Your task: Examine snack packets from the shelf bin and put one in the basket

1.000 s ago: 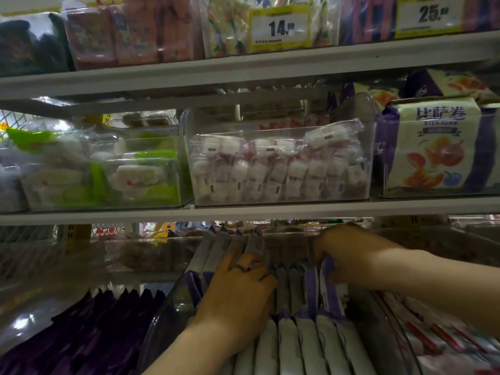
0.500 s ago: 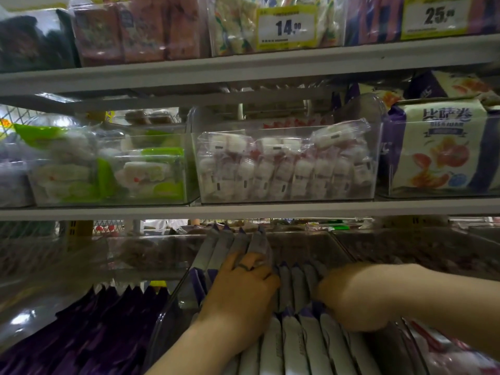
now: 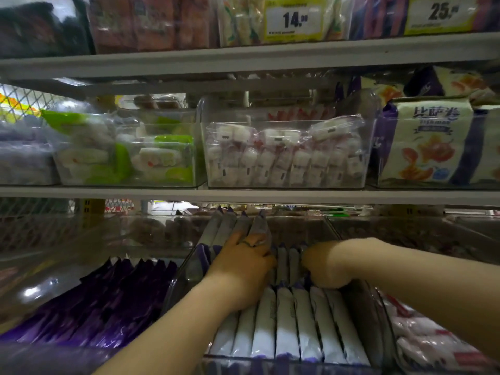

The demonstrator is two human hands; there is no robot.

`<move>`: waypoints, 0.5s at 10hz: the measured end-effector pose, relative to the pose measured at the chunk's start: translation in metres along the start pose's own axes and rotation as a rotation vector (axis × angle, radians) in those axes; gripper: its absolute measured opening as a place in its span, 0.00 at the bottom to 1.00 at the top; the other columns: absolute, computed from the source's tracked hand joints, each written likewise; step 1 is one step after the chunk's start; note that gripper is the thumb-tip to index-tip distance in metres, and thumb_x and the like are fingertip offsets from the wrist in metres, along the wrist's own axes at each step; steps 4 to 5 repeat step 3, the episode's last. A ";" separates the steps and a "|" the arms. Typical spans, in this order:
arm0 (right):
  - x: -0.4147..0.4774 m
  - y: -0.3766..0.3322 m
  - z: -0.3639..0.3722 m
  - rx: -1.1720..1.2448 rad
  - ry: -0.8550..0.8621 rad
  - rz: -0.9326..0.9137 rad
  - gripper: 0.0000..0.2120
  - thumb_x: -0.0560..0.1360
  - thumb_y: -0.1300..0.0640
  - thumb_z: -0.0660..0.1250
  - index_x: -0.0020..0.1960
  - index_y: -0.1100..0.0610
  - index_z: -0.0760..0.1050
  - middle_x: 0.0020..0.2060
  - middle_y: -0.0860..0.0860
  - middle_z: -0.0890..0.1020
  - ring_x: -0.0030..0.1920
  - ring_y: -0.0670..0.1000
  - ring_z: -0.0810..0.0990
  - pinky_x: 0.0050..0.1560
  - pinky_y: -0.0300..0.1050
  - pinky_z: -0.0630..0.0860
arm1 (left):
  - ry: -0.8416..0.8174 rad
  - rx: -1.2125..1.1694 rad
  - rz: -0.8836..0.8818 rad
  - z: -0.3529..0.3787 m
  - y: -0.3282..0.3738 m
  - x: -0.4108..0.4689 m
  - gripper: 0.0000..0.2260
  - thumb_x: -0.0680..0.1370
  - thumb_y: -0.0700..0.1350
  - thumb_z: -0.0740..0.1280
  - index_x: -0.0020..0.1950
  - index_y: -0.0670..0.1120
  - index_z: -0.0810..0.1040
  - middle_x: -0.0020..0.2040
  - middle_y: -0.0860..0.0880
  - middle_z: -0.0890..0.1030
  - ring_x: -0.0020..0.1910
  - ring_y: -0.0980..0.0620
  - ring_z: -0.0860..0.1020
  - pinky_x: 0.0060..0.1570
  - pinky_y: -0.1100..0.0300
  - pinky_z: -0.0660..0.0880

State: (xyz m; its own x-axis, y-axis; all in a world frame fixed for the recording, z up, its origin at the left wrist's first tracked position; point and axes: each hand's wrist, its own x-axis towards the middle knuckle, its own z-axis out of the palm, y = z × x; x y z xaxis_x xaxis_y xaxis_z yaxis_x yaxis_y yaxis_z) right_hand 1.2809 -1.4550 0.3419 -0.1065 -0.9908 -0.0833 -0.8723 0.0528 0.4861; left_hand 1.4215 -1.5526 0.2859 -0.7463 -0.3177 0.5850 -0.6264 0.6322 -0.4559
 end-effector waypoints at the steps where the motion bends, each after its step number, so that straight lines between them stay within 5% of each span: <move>1: -0.020 0.006 0.000 0.133 0.246 -0.001 0.13 0.79 0.59 0.59 0.61 0.59 0.76 0.57 0.57 0.80 0.56 0.58 0.79 0.55 0.45 0.75 | 0.048 0.034 0.007 -0.020 -0.002 -0.005 0.19 0.79 0.49 0.57 0.70 0.54 0.72 0.75 0.52 0.65 0.77 0.49 0.55 0.72 0.50 0.40; 2: -0.059 0.017 0.000 0.363 0.568 -0.048 0.13 0.80 0.55 0.59 0.61 0.48 0.77 0.56 0.47 0.82 0.57 0.49 0.80 0.56 0.40 0.75 | 0.175 -0.032 -0.018 -0.046 -0.003 -0.020 0.17 0.79 0.50 0.57 0.66 0.57 0.75 0.70 0.58 0.72 0.73 0.53 0.63 0.74 0.50 0.47; 3: -0.116 0.021 0.002 0.722 0.879 -0.194 0.11 0.75 0.42 0.62 0.55 0.36 0.77 0.51 0.31 0.81 0.52 0.32 0.78 0.50 0.26 0.74 | 0.353 -0.309 -0.119 -0.077 -0.003 -0.036 0.11 0.80 0.47 0.62 0.60 0.55 0.80 0.60 0.57 0.80 0.62 0.54 0.76 0.74 0.46 0.55; 5: -0.116 0.021 0.002 0.722 0.879 -0.194 0.11 0.75 0.42 0.62 0.55 0.36 0.77 0.51 0.31 0.81 0.52 0.32 0.78 0.50 0.26 0.74 | 0.353 -0.309 -0.119 -0.077 -0.003 -0.036 0.11 0.80 0.47 0.62 0.60 0.55 0.80 0.60 0.57 0.80 0.62 0.54 0.76 0.74 0.46 0.55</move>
